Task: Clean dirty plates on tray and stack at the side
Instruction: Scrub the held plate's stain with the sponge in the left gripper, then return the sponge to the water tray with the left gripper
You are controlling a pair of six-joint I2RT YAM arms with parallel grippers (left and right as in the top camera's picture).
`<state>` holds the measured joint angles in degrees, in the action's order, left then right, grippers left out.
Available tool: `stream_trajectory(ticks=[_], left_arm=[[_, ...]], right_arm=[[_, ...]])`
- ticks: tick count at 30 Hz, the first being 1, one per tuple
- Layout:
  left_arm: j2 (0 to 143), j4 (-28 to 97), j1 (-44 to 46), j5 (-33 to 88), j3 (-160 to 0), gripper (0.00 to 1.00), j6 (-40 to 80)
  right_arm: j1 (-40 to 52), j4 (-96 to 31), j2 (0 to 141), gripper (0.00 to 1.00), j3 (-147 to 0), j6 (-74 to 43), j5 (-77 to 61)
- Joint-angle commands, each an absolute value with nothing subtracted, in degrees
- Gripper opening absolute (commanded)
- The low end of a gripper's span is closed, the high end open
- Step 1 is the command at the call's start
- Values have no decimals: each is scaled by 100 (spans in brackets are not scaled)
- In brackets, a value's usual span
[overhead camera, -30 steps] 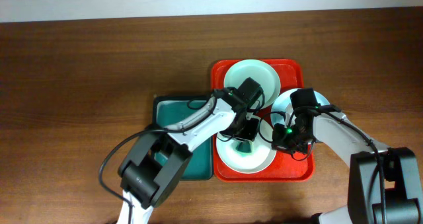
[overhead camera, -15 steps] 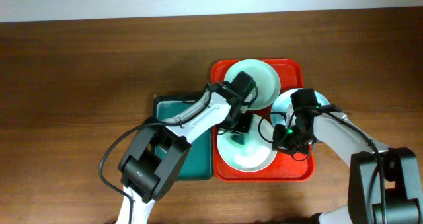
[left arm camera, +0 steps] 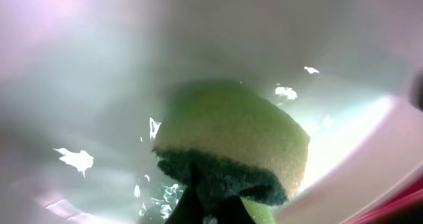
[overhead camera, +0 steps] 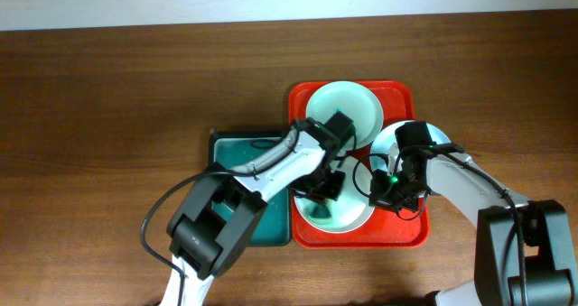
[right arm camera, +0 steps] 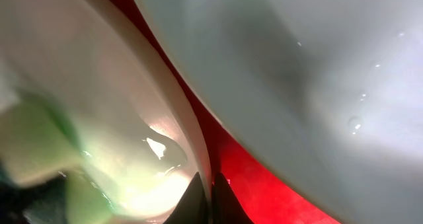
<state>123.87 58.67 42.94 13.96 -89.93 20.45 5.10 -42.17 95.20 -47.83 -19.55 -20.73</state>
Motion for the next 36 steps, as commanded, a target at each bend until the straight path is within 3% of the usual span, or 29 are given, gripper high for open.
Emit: stream_trajectory(ticks=[1,3,9,11,20,25,32,36], left_arm=[[12564,6171,3800,-482,-9122,0,2401],[12564,6187,3776,-475,-9358,0,2475],[12569,4703,4134,2112,-9347,0,2324],[12573,4565,4265,2316,-9345,0,2307],[12580,5127,4292,2200,-8899,0,2222],[12505,5946,3870,543,-9039,0,2276],[10903,6198,2993,1529,-9183,0,1994],[10429,6866,2569,-172,-9164,0,1833]], right_arm=[[486,-4263,9644,4,-4753,-1999,-1579],[486,-4261,9644,4,-4753,-1999,-1577],[486,-4261,9644,4,-4753,-1999,-1577],[486,-4265,9644,4,-4753,-1999,-1577],[486,-4327,9644,4,-4753,-1979,-1577],[486,-4372,9644,4,-4753,-1977,-1579],[486,-4414,9644,4,-4753,-1824,-1581],[486,-4412,9644,4,-4753,-1826,-1581]])
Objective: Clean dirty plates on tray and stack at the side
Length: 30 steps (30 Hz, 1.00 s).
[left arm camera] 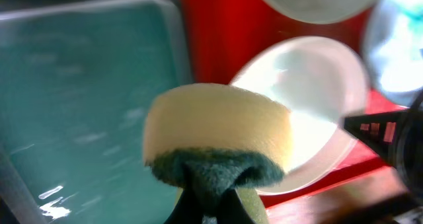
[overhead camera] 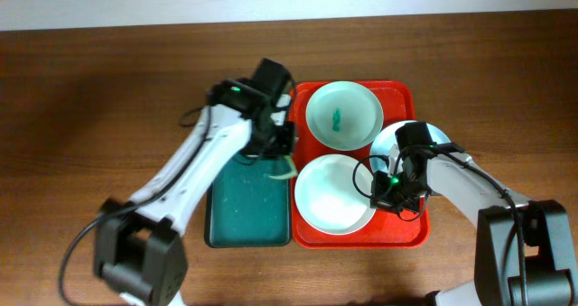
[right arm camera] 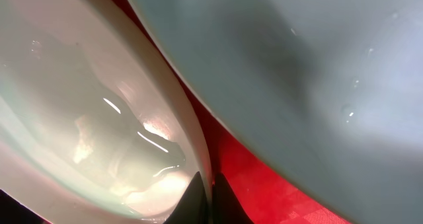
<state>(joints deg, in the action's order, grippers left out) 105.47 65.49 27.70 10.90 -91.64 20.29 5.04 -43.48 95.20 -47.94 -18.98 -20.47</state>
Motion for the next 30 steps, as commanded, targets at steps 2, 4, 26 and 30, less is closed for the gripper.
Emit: stream_trajectory(ticks=[2,4,26,30], left_arm=[[10440,6796,2480,-454,-8799,0,1831],[10440,6302,2480,-451,-8128,0,1833],[6604,5583,169,921,-7843,100,1855],[6615,5642,169,917,-7843,99,1855]], right_arm=[[486,-4412,9644,4,-4753,-1826,-1581],[486,-4412,9644,4,-4753,-1824,-1581],[3691,-5148,9063,4,-7865,-2331,1114],[4705,-5137,9048,4,-7872,-2561,2838]])
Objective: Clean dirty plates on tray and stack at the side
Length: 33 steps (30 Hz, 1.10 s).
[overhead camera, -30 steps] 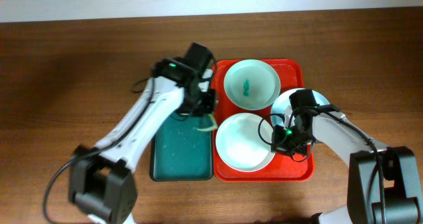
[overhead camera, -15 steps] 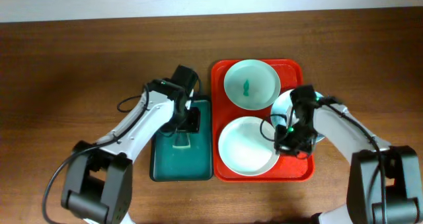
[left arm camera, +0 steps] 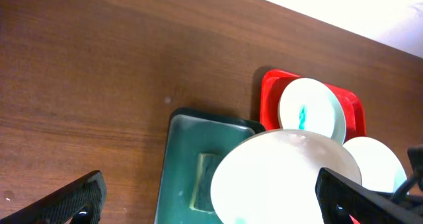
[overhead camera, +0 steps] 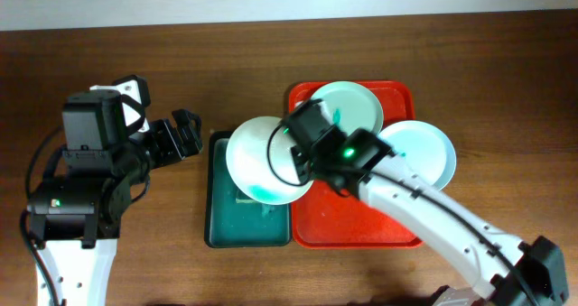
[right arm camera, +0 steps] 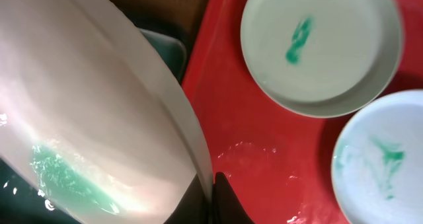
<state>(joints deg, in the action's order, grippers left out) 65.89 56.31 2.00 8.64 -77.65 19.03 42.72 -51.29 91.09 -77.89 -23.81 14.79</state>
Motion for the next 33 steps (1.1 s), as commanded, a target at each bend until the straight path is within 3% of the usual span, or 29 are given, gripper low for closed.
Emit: stream_trajectory(ticks=[1,6,9,24,26,29,31,33], left_arm=[[6622,5640,169,886,-7843,100,1855],[6626,5645,169,600,-7843,99,1852],[6626,5719,169,598,-7843,99,1852],[6626,5769,169,598,-7843,99,1852],[6626,5767,169,585,-7843,99,1852],[6626,5771,169,493,-7843,99,1855],[6626,5771,169,491,-7843,99,1855],[6626,5771,169,491,-7843,100,1855]], right_arm=[[4952,-5175,9028,4,-7872,-2561,3240],[6239,-5271,9004,4,-7872,-2561,5850],[6641,-5310,9002,4,-7872,-2558,6512],[6853,-5360,9004,4,-7872,-2561,6775],[6700,-5378,9004,4,-7870,-2733,6202],[5555,-5367,9059,4,-7745,-3651,3474],[4252,-5295,9041,4,-7756,-2803,274],[3201,-5269,8783,4,-7760,-1953,-1538]])
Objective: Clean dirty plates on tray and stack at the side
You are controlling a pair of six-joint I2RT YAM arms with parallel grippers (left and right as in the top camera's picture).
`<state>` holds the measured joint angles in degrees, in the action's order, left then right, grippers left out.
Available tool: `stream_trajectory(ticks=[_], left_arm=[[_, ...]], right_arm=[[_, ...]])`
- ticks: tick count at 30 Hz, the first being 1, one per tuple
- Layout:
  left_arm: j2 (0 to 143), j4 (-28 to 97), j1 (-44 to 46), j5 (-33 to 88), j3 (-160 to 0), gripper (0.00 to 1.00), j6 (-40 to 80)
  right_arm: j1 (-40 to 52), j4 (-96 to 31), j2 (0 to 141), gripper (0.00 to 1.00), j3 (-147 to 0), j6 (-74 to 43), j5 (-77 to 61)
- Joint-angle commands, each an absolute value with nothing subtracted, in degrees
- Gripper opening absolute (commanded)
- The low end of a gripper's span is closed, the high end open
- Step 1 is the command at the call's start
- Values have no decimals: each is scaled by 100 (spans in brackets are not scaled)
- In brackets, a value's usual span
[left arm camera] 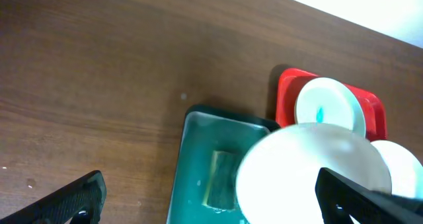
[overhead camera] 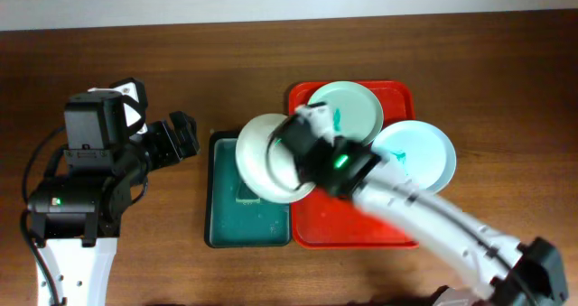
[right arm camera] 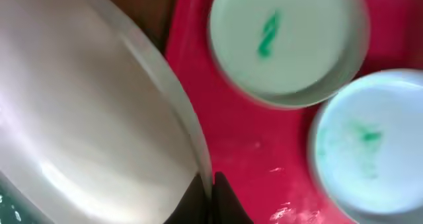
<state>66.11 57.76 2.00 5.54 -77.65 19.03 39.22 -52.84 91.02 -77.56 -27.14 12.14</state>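
Note:
My right gripper [right arm camera: 206,192] is shut on the rim of a white plate [right arm camera: 86,118]. It holds the plate [overhead camera: 262,157] tilted in the air over the join of the green basin [overhead camera: 226,225] and the red tray [overhead camera: 357,225]. Two plates with green smears stay on the tray, one at the back [overhead camera: 348,112] and one at the right [overhead camera: 417,157]. The sponge [left arm camera: 221,178] lies in the basin. My left gripper [overhead camera: 176,134] hangs open and empty over bare wood left of the basin.
The wooden table [overhead camera: 99,62] stretches to the left of the basin and behind it. A pale wall edge runs along the far side. My right arm [overhead camera: 415,207] crosses the front of the tray.
The held plate has tilted more and looks smaller from above; the green wet patch on it no longer shows. My left arm has hardly moved and stays open.
First my left gripper pressed the sponge into a plate on the tray while my right gripper pinched that plate's rim. Then the sponge was over the basin. Later the sponge lay in the basin, my left gripper was open, and my right gripper held the plate over the basin, as now.

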Motion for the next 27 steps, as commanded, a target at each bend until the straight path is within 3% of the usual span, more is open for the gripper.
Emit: stream_trajectory(ticks=[1,3,4,7,11,13,17,18,19,21,27], left_arm=[[6630,5771,169,493,-7843,100,1855],[6630,5778,169,493,-7843,99,1855],[6630,5778,169,493,-7841,99,1855],[6630,5776,169,493,-7843,100,1855],[6630,5778,169,493,-7843,100,1855],[6630,5776,169,493,-7843,100,1855],[6630,5774,169,493,-7843,100,1855],[6630,5774,169,493,-7843,99,1855],[6630,5776,169,493,-7843,99,1855],[6630,5776,169,491,-7843,99,1855],[6630,5780,169,493,-7843,99,1855]], right_arm=[[2657,-5293,8541,4,-7760,-1929,-1841],[1448,-5345,7953,4,-7760,-2152,-1927],[279,-5570,7592,4,-7758,-2462,-1850],[-2115,-6171,7660,4,-7745,-2556,-1219],[-4246,-6342,8661,4,-7686,-2556,-875],[-4851,-6237,9518,4,-7677,-2558,-882],[-4880,-6112,10777,4,-7675,-2268,-1026],[-4670,-6106,10956,12,-7653,-2270,-985],[-4554,-6141,10829,36,-7662,-2169,-1151],[-4462,-6180,10433,48,-7664,-1763,-1743],[-3409,-6224,9244,53,-7664,-718,-1872]])
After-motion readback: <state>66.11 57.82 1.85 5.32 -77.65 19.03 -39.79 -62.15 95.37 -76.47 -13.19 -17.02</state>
